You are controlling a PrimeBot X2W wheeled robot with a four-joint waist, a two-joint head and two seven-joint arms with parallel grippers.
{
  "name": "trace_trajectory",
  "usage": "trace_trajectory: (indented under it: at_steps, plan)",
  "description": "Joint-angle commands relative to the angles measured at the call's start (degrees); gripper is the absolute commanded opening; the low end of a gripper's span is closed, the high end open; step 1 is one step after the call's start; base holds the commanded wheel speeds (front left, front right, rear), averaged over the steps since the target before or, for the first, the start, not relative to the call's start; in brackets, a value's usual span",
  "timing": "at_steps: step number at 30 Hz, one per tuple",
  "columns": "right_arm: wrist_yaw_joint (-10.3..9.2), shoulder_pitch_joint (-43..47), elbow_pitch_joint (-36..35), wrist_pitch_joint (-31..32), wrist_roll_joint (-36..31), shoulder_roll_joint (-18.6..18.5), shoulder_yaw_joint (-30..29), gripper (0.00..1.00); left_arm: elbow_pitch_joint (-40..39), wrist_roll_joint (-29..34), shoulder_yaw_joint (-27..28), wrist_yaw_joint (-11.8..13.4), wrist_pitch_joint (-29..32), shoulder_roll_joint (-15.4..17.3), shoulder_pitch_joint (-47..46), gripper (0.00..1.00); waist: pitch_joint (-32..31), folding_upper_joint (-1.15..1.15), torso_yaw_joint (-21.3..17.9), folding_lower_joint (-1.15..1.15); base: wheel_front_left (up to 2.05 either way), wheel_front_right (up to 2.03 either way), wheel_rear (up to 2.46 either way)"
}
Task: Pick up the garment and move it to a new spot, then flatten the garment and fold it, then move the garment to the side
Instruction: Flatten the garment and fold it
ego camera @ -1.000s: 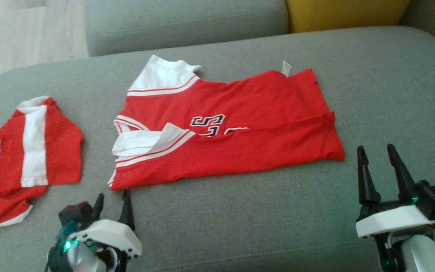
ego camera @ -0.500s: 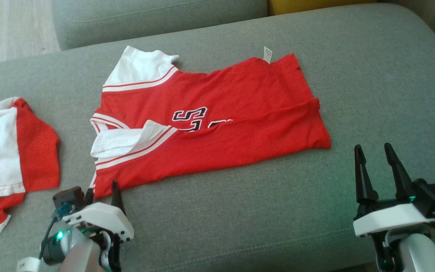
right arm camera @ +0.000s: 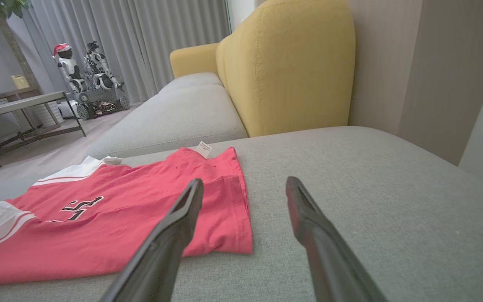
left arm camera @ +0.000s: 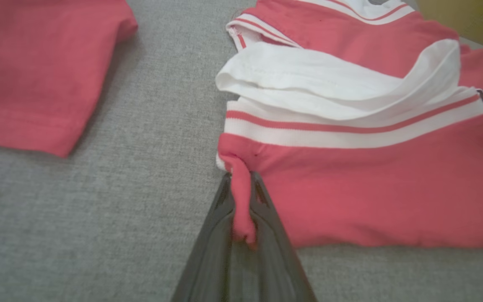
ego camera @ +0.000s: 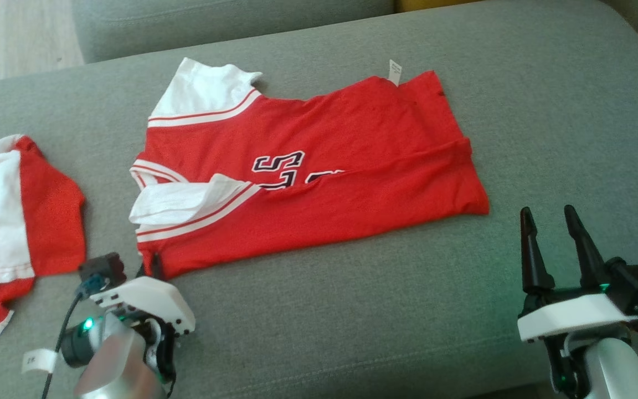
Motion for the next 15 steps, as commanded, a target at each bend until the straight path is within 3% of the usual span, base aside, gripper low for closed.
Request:
trace_trajectory:
  at_steps: [1,9,15]
  plan:
    - [0.39,-2.71,-1.27,0.4,-0.6,-0.01,0.77,1.0,0.43,-0.65,0.77,-0.48,0.32,0.9,-0.95,0.0,-0.2,0.0,0.64,0.0,0.0,0.0,0.0]
    - [0.39,-5.01,3.87,4.52,1.22,0.77,-2.5,1.0,-4.02,1.04,-0.67,-1.5,-0.25,0.78,-1.1,0.0,-0.38,0.0,3.74,0.0,0.0,0.0,0.0]
    - [0.39,-9.71,12.38,9.78,2.03,1.64,-7.67,1.0,-12.78,2.93,-1.97,-1.72,-0.29,0.59,1.91,0.0,0.34,0.0,6.78,0.0,0.0,0.0,0.0]
